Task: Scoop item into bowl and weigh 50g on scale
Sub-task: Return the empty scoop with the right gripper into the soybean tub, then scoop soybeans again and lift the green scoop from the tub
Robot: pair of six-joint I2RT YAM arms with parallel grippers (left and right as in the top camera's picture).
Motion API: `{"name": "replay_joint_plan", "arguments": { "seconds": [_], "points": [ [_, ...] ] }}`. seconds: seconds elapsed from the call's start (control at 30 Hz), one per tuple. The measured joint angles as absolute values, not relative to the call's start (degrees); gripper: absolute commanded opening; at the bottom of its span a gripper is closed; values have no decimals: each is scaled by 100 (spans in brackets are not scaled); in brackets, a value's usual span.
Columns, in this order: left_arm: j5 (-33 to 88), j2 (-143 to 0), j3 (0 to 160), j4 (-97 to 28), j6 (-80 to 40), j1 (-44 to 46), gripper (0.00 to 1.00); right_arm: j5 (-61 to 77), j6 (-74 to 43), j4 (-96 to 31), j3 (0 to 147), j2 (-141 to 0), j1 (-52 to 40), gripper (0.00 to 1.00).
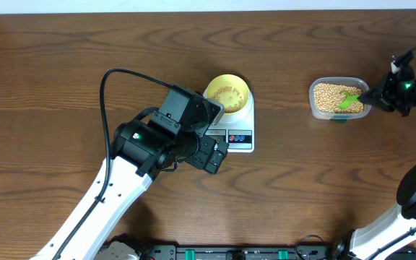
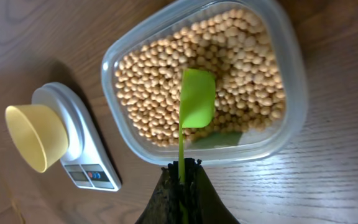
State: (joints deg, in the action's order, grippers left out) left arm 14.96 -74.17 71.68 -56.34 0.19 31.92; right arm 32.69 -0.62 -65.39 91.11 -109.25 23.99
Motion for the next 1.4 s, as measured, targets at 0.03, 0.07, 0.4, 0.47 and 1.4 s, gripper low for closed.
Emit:
{"name": "replay_joint_plan", "arguments": {
  "seconds": [0.03, 0.07, 0.4, 0.47, 1.4],
  "points": [
    [1496, -7417, 7168, -5634, 19, 3192, 98, 3295, -51, -6541, 9111, -10930, 2399, 1],
    [1496, -7417, 7168, -5634, 19, 3192, 98, 3317, -30, -6541, 9111, -10945, 2399, 1],
    [1496, -7417, 7168, -5634, 19, 3192, 98, 3472, 174, -6530, 9013, -11238, 2414, 1],
    [1496, -7417, 7168, -5634, 19, 3192, 98, 3511, 217, -6528, 9013, -11286, 2425, 1],
    [1496, -7417, 7168, -5634, 19, 3192, 98, 4034, 991, -6604, 8982, -11428, 2451, 1]
  ]
}}
